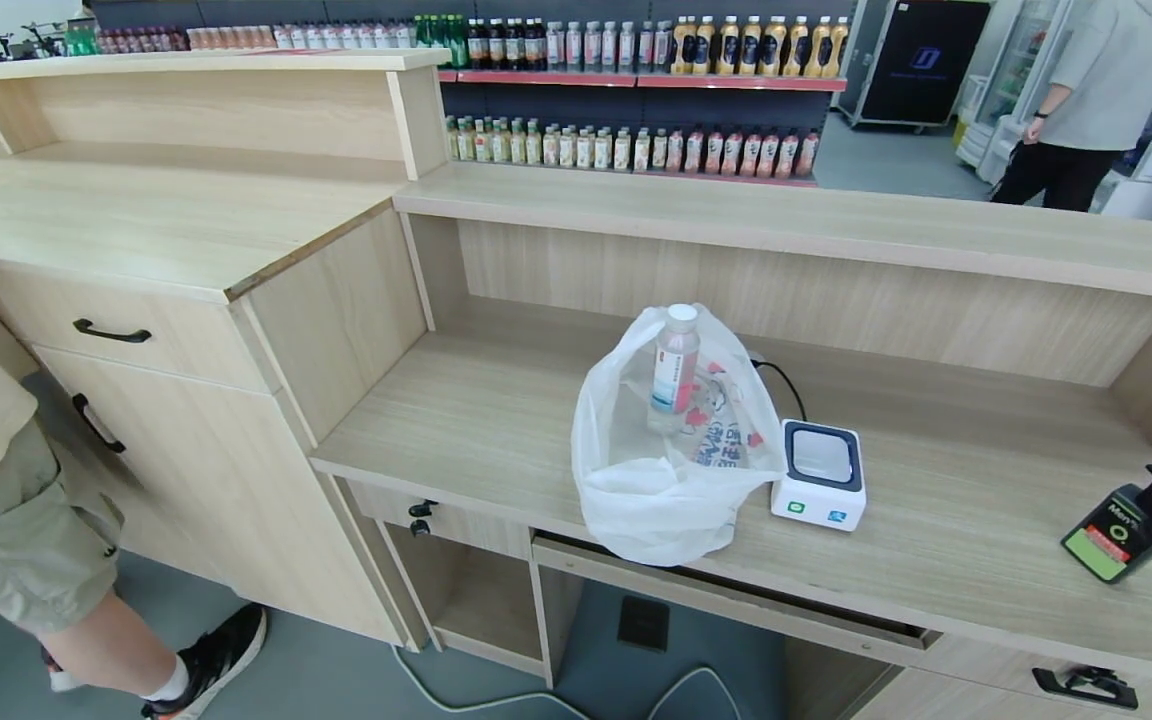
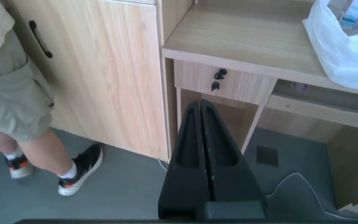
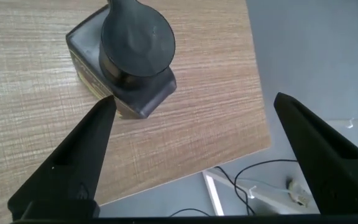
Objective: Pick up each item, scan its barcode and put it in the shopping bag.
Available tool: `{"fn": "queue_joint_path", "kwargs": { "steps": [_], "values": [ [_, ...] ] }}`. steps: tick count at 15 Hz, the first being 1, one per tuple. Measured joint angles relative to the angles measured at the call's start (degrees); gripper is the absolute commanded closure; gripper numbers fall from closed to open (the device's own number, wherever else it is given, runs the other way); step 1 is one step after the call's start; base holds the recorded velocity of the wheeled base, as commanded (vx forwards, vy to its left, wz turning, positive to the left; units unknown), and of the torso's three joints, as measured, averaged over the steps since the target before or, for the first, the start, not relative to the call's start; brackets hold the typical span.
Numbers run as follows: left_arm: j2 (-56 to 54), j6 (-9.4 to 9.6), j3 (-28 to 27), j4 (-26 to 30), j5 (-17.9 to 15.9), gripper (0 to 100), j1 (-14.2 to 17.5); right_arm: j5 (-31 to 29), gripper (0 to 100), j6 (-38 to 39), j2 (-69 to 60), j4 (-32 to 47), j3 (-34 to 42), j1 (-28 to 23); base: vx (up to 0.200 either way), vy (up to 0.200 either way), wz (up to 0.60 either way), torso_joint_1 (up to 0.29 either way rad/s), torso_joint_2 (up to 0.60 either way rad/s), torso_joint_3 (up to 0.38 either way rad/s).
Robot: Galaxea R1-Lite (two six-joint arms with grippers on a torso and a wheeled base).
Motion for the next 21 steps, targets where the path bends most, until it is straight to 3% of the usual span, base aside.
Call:
{"fn": "queue_joint_path", "kwargs": {
  "steps": [21],
  "values": [
    [0.00,0.00,0.00,0.00,0.02,100,0.00,19.94,0,-14.40,10.08,-2.83,-5.56,-1.24,0.000,0.000,0.00,0.000,0.00,0.000]
  ]
}}
